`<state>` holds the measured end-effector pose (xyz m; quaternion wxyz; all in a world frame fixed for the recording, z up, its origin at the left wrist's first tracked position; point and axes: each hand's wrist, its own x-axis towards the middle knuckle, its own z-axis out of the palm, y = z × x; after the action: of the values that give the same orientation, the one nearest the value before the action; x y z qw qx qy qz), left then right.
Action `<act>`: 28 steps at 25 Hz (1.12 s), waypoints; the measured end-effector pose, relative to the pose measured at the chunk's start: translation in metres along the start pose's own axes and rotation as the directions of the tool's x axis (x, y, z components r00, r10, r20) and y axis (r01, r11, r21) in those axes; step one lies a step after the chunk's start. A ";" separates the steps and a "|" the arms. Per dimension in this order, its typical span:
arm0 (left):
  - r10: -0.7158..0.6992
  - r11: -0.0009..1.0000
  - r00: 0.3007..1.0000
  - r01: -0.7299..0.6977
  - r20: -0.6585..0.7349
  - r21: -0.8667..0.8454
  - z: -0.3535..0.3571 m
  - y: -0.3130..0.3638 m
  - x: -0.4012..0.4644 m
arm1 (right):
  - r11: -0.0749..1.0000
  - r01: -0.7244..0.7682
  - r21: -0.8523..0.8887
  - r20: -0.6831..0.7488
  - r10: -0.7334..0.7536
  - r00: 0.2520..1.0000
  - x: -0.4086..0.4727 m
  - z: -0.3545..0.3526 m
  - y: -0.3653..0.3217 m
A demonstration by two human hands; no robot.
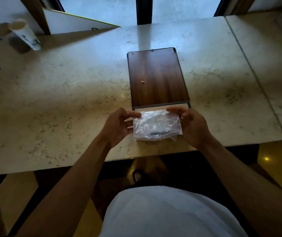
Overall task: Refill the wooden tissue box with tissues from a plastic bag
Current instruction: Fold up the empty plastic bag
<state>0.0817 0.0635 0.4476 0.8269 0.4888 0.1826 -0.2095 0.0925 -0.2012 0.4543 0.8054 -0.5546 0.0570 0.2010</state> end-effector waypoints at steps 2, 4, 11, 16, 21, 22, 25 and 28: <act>0.056 0.994 0.998 -0.057 0.014 0.088 0.027 -0.011 0.005 | 0.988 -0.059 0.144 -0.023 0.063 0.998 -0.006 -0.027 -0.007; 0.101 0.982 0.994 -0.108 0.051 0.156 0.058 -0.026 0.012 | 0.988 -0.034 0.154 -0.081 0.047 0.996 -0.014 -0.057 -0.011; -0.127 0.953 0.989 0.100 0.078 0.287 0.194 -0.075 0.053 | 0.998 0.024 -0.065 -0.347 -0.045 0.937 -0.062 -0.181 -0.027; -0.191 0.782 0.977 0.091 0.098 0.617 0.294 -0.124 0.089 | 0.996 0.073 0.048 -0.623 -0.028 0.782 -0.115 -0.266 -0.026; -0.295 0.611 0.920 -0.025 0.257 0.791 0.386 -0.213 0.118 | 0.982 0.092 0.165 -0.822 0.086 0.563 -0.207 -0.337 0.006; -0.328 0.567 0.905 -0.042 0.272 0.823 0.400 -0.233 0.121 | 0.976 0.102 0.192 -0.850 0.113 0.515 -0.223 -0.348 0.014; -0.418 0.399 0.864 -0.104 0.282 0.911 0.437 -0.297 0.129 | 0.964 0.082 0.252 -0.910 0.208 0.360 -0.261 -0.382 0.045; -0.436 0.191 0.863 -0.187 0.254 0.964 0.455 -0.368 0.147 | 0.954 -0.006 0.301 -0.920 0.292 0.260 -0.278 -0.420 0.094</act>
<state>0.0570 -0.5237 0.3105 0.3238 0.8110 -0.1612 -0.4598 -0.1421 -0.6300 0.3009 0.6447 -0.4547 0.6053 -0.1055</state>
